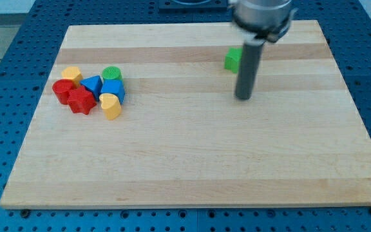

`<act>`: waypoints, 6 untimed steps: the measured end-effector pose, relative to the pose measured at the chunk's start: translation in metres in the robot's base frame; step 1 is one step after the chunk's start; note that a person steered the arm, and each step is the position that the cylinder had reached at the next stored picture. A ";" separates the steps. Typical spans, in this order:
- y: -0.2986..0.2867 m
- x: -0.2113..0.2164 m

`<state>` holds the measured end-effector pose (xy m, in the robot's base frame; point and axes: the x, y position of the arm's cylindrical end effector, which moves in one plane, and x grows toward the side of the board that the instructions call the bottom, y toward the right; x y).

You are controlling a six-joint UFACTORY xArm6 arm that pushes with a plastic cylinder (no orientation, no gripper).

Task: Keep your arm in between the yellow heart and the red star

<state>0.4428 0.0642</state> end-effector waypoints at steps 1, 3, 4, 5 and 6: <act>-0.093 0.040; -0.242 0.028; -0.253 0.009; -0.258 0.007; -0.258 -0.001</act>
